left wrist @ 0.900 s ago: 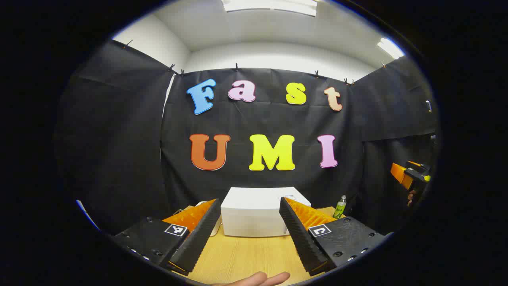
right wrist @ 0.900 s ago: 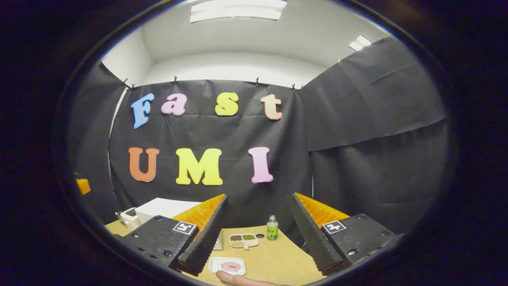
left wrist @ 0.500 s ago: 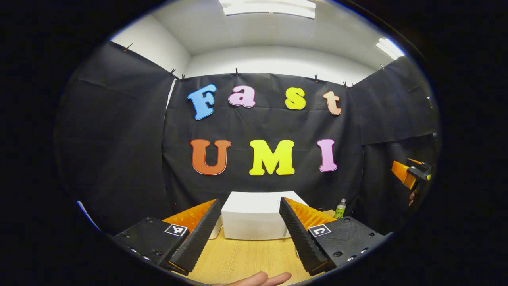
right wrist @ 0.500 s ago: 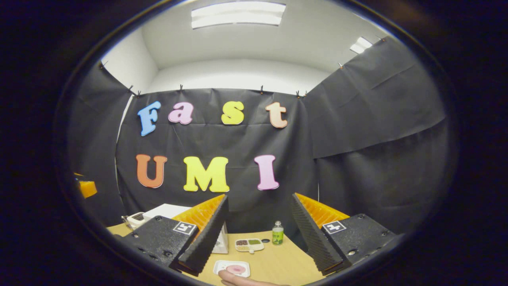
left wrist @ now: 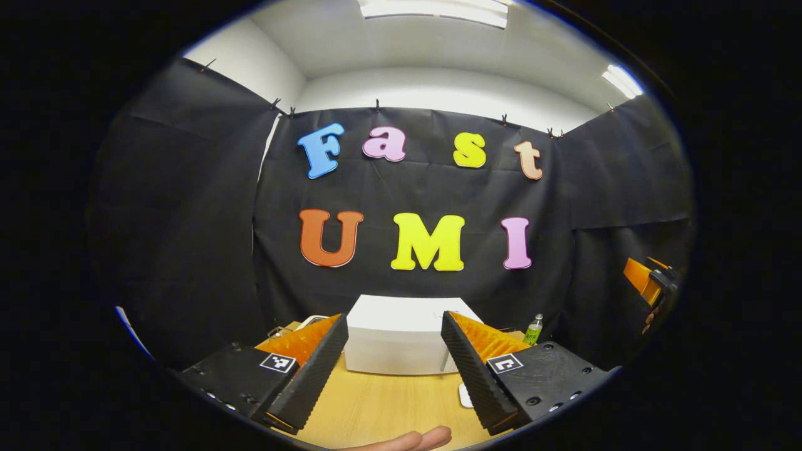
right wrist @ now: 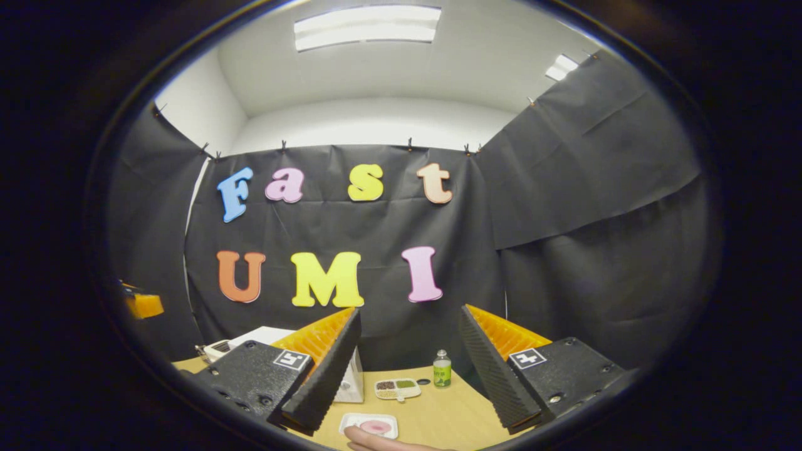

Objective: Open the microwave oven with the left hand, put the food in, and close the microwave oven.

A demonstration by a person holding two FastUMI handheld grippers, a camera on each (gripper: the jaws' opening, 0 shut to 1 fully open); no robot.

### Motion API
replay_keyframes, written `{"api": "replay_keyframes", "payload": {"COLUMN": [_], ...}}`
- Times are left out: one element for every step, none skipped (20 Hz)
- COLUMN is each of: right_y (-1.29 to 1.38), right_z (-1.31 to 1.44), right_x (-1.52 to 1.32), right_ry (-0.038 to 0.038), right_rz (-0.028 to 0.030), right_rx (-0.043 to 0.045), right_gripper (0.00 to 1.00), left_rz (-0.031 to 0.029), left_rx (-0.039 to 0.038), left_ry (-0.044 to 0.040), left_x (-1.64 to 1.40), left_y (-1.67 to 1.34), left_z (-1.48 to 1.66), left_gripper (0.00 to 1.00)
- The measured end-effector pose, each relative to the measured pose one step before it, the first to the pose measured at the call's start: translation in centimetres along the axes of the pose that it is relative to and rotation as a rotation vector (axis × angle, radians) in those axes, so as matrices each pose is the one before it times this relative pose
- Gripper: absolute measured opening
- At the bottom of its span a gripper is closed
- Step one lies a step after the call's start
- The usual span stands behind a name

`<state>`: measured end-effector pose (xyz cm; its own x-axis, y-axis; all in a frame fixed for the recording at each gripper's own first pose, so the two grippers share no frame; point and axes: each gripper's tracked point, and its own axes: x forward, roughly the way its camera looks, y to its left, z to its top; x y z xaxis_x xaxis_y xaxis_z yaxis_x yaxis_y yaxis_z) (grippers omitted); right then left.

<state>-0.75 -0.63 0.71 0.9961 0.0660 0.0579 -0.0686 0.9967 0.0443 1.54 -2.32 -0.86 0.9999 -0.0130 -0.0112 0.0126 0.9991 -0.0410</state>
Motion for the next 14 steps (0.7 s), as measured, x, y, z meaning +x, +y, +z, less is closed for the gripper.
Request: {"api": "replay_keyframes", "payload": {"right_y": [0.156, 0.056, -0.152, -0.386, -0.396, -0.377, -0.516, -0.635, -0.617, -0.412, -0.506, -0.507, -0.583, -0.771], "right_z": [-0.178, -0.137, -0.445, -0.549, -0.451, -0.314, -0.294, -0.178, -0.422, -0.273, -0.429, -0.188, -0.234, -0.504], "right_x": [0.101, 0.247, 0.373, 0.345, 0.368, 0.366, 0.455, 0.443, 0.439, 0.372, 0.261, 0.442, 0.575, 0.542], "right_ry": [-0.00220, -0.00083, 0.00863, 0.01440, 0.01222, 0.00864, 0.00418, -0.00189, 0.00041, -0.00204, -0.00204, -0.00985, -0.01071, -0.00265], "right_rz": [0.01556, 0.01883, 0.01288, 0.00556, 0.00631, 0.00301, 0.00071, -0.00570, -0.00529, 0.00004, -0.00089, -0.00150, -0.00500, -0.01279], "right_rx": [0.00650, 0.01018, 0.00681, 0.00202, -0.00212, -0.00411, -0.00538, -0.00059, -0.00037, -0.00238, -0.00534, -0.00753, -0.00972, -0.01052], "right_gripper": [0.91, 0.92, 1.00, 1.00, 0.91, 0.91, 0.91, 0.91, 0.92, 0.91, 0.91, 0.91, 1.00, 0.91], "left_rz": [-0.00075, 0.00416, 0.00466, -0.00566, -0.02139, -0.02464, -0.01796, -0.00852, -0.00872, -0.00600, 0.00056, 0.00433, 0.04501, 0.01896], "left_rx": [0.01048, 0.01700, 0.01290, -0.00413, -0.01326, -0.01226, -0.00003, -0.00347, -0.00201, -0.00584, -0.00862, -0.00858, -0.00810, -0.00083], "left_ry": [-0.00216, -0.01171, -0.00409, 0.00908, 0.00937, 0.00680, 0.00984, -0.00011, -0.00543, -0.00167, -0.00019, 0.00730, 0.00306, -0.00086], "left_x": [0.911, 0.876, 0.934, 1.104, 1.251, 1.375, 1.437, 1.347, 1.461, 1.427, 1.439, 1.567, 1.600, 1.693], "left_y": [-0.587, -0.391, -0.710, -1.075, -1.576, -1.429, -1.157, -0.689, -0.831, -0.702, -0.442, -0.363, 0.518, 0.169], "left_z": [-0.240, -0.548, -0.556, -1.253, -1.103, -1.083, -1.141, -1.102, -0.976, -1.116, -1.349, -1.412, -1.347, -1.029], "left_gripper": [0.95, 0.95, 0.94, 0.94, 0.94, 0.94, 0.94, 0.94, 0.94, 0.94, 0.94, 0.95, 0.95, 0.83]}}
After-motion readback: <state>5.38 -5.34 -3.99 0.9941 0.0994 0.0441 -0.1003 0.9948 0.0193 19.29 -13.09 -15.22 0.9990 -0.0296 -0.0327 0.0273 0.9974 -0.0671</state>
